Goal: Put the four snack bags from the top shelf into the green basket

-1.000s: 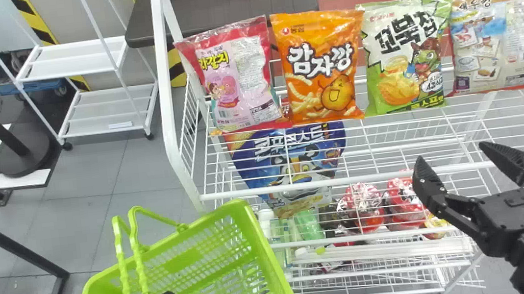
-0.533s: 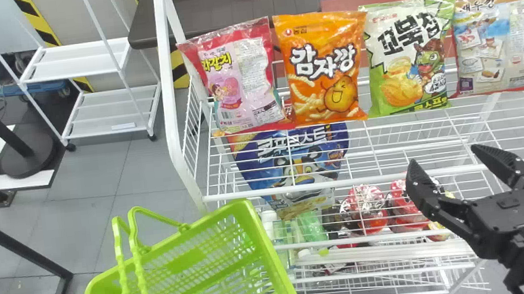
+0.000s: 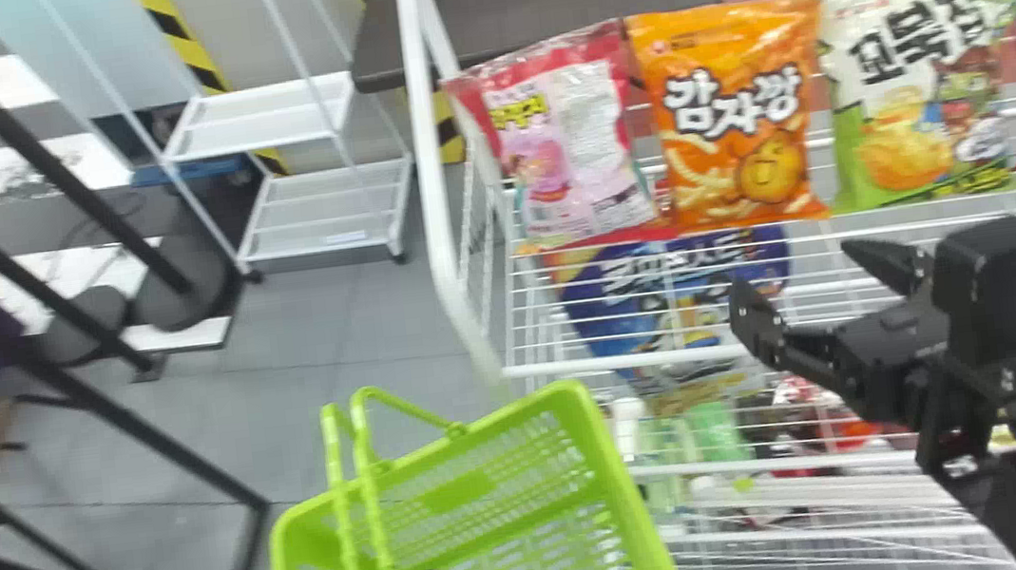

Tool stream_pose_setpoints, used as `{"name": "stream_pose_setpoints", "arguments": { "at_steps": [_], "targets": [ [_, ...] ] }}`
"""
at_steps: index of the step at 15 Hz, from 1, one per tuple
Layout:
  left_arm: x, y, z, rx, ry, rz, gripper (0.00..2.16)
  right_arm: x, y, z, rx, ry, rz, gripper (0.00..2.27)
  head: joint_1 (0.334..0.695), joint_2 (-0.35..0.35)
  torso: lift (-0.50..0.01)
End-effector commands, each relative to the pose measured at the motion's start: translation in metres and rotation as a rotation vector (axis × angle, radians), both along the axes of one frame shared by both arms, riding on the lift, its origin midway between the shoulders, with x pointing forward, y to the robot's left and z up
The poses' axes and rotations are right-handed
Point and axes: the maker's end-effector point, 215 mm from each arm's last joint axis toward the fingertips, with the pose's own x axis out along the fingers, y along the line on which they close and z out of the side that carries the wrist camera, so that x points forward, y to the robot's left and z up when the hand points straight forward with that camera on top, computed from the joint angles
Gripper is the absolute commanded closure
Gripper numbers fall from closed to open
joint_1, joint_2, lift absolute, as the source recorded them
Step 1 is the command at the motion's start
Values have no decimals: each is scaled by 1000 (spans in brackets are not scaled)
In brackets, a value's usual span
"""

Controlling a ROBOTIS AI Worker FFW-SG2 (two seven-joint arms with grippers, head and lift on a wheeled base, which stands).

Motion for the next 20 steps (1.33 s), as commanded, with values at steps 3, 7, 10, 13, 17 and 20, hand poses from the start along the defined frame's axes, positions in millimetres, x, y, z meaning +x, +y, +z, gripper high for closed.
{"name": "stream_pose_setpoints", "arguments": {
  "at_steps": [3,7,10,13,17,20],
  "targets": [
    [1,-7,6,-10,-17,-48,2145,48,55,-4,-18,-1,66,80,695,350,0],
    [5,-13,6,-20,-20,-78,2145,75,85,-1,46,12,119,66,695,350,0],
    [3,-12,5,-16,-17,-79,2145,107,85,3,34,-37,120,63,695,350,0],
    [0,-16,6,-23,-19,-89,2145,140,92,4,105,-11,161,63,695,350,0],
    [-3,-13,6,-18,-28,-83,2145,168,81,-6,112,6,221,113,695,350,0],
    [-3,-12,5,-14,-32,-79,2145,170,83,-9,111,25,288,994,695,350,0]
  ]
}}
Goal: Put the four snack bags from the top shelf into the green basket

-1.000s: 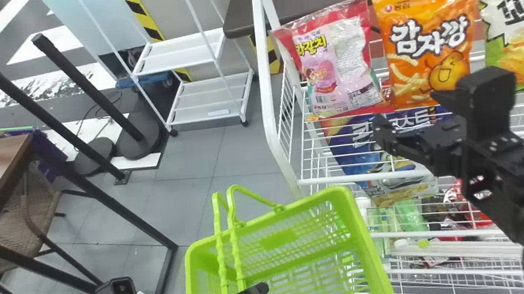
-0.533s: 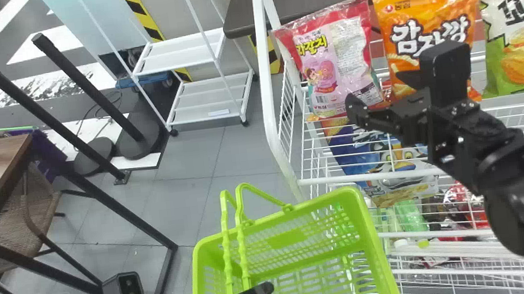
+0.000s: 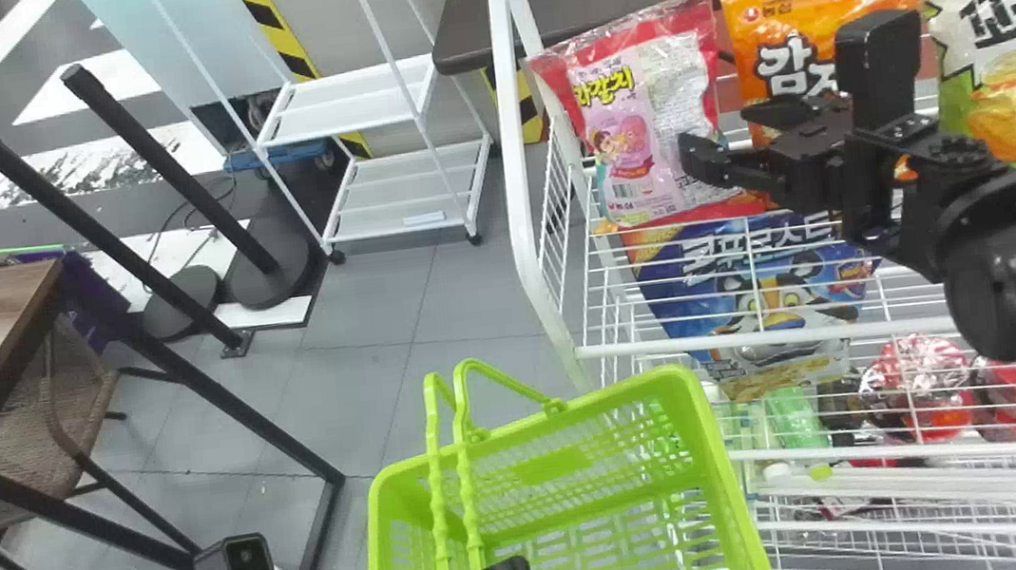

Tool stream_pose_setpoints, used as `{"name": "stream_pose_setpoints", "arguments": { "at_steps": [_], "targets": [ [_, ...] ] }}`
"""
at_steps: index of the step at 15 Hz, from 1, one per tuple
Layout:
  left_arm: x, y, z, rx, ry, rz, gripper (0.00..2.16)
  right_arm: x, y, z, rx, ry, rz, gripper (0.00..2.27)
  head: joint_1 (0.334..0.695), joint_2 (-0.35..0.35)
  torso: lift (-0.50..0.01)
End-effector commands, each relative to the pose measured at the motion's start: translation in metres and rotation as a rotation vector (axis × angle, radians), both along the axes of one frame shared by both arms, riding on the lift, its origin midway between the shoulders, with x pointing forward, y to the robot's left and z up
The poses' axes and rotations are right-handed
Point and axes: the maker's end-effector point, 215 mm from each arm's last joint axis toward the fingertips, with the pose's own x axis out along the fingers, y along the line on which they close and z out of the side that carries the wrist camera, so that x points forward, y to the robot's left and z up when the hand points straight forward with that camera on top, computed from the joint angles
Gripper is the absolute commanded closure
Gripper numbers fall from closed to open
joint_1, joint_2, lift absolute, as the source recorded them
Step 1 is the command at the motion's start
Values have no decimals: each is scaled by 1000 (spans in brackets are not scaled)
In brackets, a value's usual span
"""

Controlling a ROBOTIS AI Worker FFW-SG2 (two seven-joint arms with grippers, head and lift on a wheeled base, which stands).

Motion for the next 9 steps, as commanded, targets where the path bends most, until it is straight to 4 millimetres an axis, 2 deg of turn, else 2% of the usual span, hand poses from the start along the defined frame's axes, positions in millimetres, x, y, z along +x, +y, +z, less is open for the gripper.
{"name": "stream_pose_setpoints", "arguments": {
  "at_steps": [1,2,4,7,9],
  "targets": [
    [-1,0,2,-6,-7,-3,2145,3,-1,1,2,8,12,1585,695,350,0],
    [-1,0,2,-7,-5,-2,2145,4,-1,0,0,15,12,1976,695,350,0],
    [-1,0,2,-6,-5,-3,2145,3,-1,-3,-8,27,14,2233,695,350,0],
    [-1,3,0,-3,-4,-1,2145,2,2,0,-4,22,29,2246,695,350,0],
    [-1,3,0,-5,-2,0,2145,-7,10,-1,0,19,46,2246,695,350,0]
  ]
}}
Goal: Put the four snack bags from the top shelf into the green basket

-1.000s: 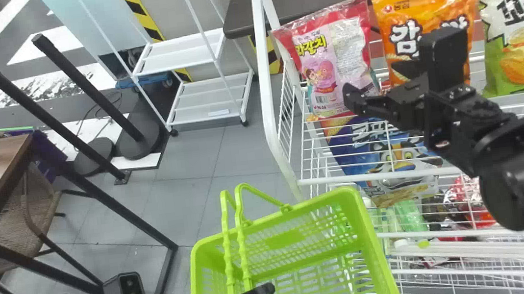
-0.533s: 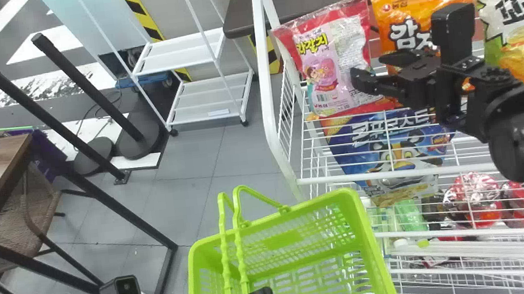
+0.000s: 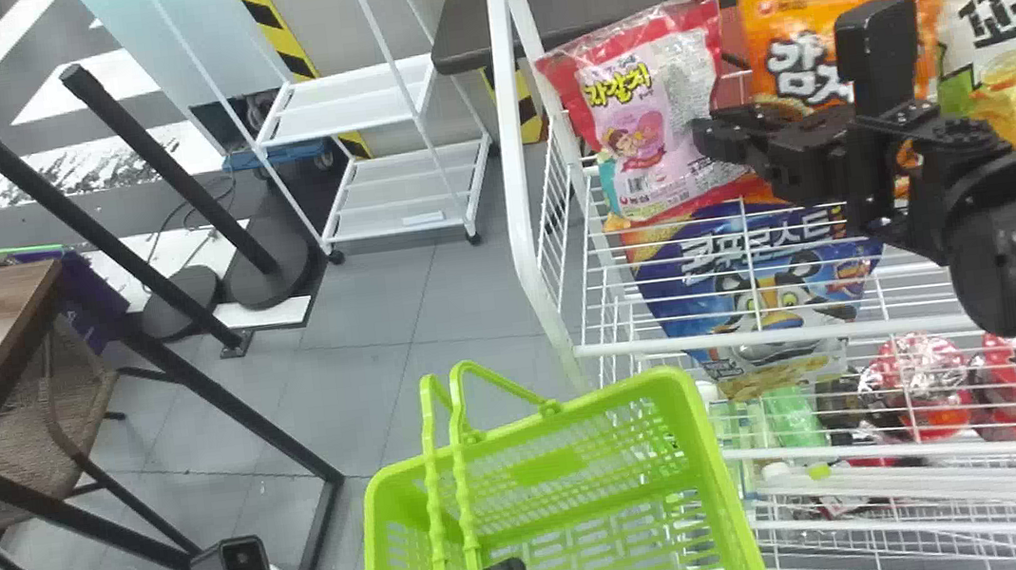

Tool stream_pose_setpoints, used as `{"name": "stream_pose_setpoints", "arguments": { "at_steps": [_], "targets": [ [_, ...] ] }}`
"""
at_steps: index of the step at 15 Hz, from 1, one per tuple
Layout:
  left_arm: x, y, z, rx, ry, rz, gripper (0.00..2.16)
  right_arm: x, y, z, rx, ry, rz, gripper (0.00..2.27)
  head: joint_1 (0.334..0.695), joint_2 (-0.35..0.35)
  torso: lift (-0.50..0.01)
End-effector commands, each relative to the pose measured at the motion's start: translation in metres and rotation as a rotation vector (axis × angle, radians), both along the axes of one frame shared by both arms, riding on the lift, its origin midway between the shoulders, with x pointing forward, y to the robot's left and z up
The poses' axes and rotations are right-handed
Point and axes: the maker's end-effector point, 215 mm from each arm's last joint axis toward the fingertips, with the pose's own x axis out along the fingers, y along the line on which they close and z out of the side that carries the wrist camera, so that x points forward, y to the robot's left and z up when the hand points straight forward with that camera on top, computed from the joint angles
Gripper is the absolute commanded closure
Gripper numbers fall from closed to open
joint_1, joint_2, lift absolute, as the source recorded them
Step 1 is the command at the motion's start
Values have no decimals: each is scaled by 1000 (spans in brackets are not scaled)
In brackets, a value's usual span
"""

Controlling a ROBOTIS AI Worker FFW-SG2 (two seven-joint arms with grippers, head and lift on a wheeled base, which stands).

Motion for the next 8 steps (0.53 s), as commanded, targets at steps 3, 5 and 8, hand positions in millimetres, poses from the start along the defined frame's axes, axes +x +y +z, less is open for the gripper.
{"name": "stream_pose_setpoints", "arguments": {
  "at_steps": [3,5,8],
  "targets": [
    [0,3,2,-8,-5,2,2145,-38,27,7,49,16,46,2246,695,350,0],
    [3,6,2,-4,-10,5,2145,-63,41,27,72,11,60,2246,695,350,0],
    [8,11,6,4,-25,16,2145,-96,10,43,55,-2,-12,2246,695,350,0]
  ]
}}
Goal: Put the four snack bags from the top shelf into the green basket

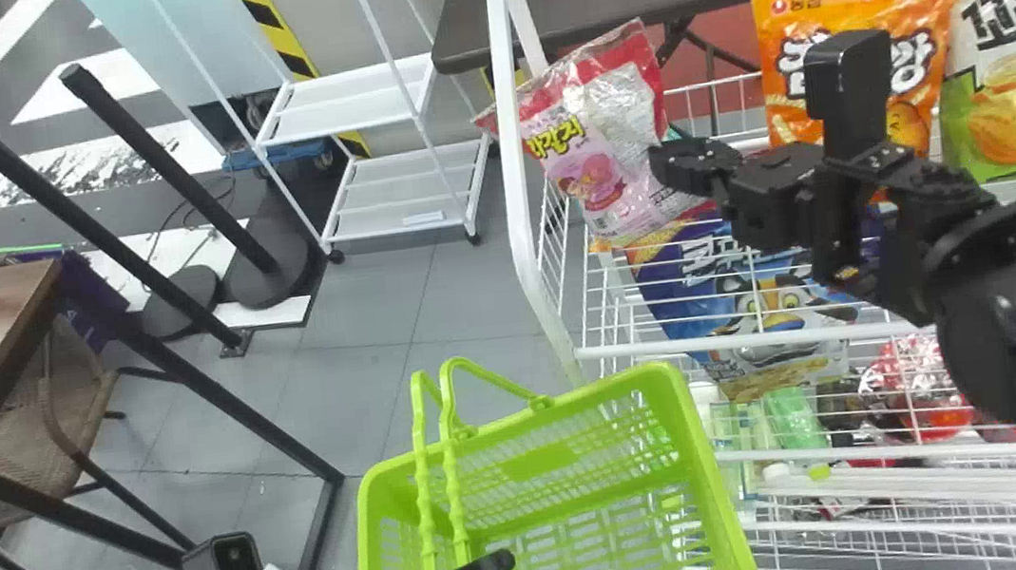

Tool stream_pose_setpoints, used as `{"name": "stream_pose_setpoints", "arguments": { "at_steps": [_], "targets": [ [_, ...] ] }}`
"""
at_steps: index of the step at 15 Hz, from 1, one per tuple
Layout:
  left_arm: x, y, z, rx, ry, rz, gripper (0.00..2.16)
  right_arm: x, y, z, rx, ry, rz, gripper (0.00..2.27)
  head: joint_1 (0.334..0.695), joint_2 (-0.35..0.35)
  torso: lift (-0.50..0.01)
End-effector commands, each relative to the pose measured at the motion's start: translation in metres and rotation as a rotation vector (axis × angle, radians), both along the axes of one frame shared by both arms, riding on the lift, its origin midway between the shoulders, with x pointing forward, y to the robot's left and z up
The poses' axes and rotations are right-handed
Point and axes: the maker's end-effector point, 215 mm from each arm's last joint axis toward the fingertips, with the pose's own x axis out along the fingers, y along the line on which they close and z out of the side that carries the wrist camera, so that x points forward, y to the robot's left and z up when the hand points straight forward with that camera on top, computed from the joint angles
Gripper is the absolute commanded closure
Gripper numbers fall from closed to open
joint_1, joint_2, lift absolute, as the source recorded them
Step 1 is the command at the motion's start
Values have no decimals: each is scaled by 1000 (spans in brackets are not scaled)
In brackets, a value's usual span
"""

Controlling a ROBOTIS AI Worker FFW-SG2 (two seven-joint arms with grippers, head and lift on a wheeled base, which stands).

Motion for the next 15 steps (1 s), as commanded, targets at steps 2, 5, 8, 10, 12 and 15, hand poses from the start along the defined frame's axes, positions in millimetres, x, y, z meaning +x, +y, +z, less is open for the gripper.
{"name": "stream_pose_setpoints", "arguments": {
  "at_steps": [2,5,8,10,12,15],
  "targets": [
    [5,4,5,-3,-20,6,2145,-38,-55,17,11,11,-97,2246,695,350,0],
    [11,5,6,5,-31,8,2145,-86,-73,29,55,55,-116,2246,695,350,0],
    [14,4,5,9,-32,7,2145,-146,-66,37,73,126,-77,2246,695,350,0],
    [14,4,5,7,-30,9,2145,-191,-45,19,36,252,-13,2246,695,350,0],
    [14,4,5,6,-30,10,2145,-229,-25,9,20,352,59,2246,695,350,0],
    [14,-1,5,-1,-33,3,2145,-251,10,11,34,373,157,2246,695,350,0]
  ]
}}
